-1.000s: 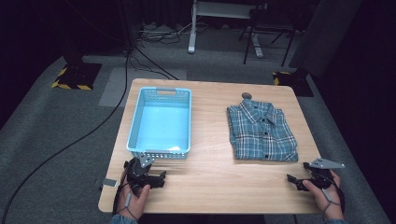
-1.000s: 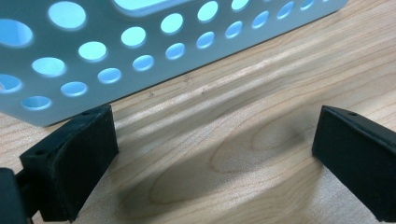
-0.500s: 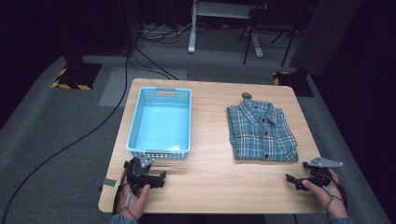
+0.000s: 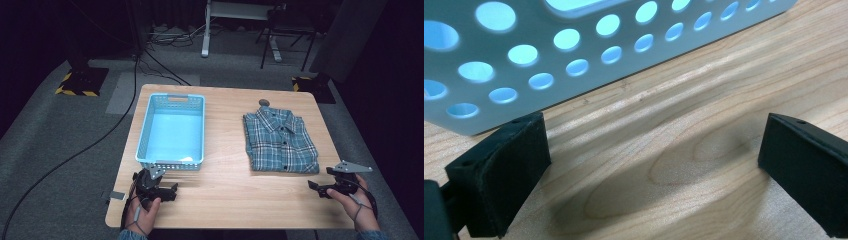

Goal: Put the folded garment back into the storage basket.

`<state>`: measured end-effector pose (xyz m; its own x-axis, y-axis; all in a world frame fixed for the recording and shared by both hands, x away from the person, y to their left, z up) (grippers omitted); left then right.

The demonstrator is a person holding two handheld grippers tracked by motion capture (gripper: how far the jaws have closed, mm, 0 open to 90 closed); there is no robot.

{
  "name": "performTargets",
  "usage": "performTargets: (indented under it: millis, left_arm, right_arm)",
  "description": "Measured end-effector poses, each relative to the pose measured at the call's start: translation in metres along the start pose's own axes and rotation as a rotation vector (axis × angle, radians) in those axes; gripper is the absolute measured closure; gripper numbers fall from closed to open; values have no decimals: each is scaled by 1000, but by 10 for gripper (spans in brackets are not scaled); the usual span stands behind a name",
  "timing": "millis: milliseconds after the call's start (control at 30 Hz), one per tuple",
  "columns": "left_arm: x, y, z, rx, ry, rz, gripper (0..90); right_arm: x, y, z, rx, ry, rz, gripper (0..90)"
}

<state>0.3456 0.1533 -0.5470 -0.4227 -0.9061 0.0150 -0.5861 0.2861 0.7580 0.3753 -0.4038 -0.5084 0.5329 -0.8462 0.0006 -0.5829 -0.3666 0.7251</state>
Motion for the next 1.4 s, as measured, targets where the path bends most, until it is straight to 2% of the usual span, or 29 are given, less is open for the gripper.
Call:
performTargets:
  millis: [733, 967, 1400]
  left_arm:
    - [0, 0, 0, 0, -2, 0, 1]
    - [0, 0, 0, -1, 0, -1, 1]
    - [0, 0, 0, -1, 5, -4, 1]
  right_arm:
    - [-4, 22, -67, 78, 51, 11, 5]
    - [-5, 22, -84, 92, 71, 15, 4]
    - [-6, 17, -113, 130, 70, 11, 4]
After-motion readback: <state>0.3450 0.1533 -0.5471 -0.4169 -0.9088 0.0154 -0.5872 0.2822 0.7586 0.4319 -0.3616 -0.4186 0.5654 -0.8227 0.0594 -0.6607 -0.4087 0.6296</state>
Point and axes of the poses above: each handheld gripper's, and its own axes: y roughly backward along the jaws, z roughly out of its underside, x roughly to its right, the point moved 5 cm from there along -y, roughly forward along the jaws, and after that the axes turned 2 degrees about -x, right-handed, at the moved point
